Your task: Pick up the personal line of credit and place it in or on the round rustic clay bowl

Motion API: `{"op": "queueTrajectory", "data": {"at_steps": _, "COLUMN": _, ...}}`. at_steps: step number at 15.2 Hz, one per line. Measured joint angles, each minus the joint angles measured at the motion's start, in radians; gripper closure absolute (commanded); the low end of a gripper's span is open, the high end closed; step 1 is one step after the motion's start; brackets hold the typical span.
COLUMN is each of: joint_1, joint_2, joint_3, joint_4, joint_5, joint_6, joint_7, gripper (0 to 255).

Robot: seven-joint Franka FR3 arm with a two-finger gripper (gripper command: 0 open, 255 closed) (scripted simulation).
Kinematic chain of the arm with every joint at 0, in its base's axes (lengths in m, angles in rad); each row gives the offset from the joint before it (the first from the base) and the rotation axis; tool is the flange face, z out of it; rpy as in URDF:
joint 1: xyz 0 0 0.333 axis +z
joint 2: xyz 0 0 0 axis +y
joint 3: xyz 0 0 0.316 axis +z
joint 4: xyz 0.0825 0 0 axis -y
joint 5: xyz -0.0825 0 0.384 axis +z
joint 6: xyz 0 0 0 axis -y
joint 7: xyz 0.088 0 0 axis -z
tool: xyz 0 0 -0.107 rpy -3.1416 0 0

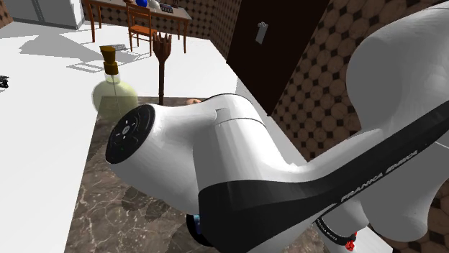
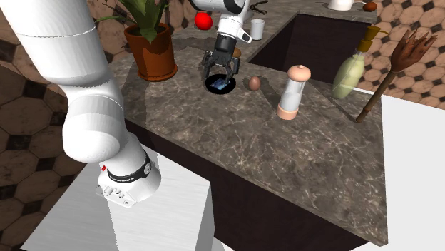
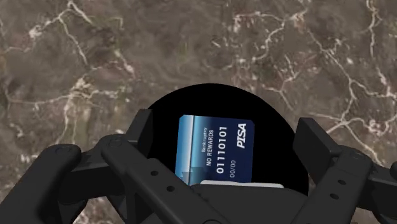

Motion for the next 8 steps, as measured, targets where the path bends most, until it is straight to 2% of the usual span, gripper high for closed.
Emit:
{"op": "queueTrajectory", "data": {"at_steps": 4, "joint_1": 0.015, "joint_2": 0.042, "joint_3": 0.006, "joint_4": 0.135, "joint_5": -0.010, "joint_6": -0.099, "joint_7": 0.014, "gripper": 0}}
{"op": "queueTrajectory", "data": {"at_steps": 8, "joint_1": 0.018, "joint_2": 0.051, "joint_3": 0.007, "joint_4": 0.167, "joint_5": -0.013, "joint_6": -0.126, "joint_7": 0.015, "gripper": 0}}
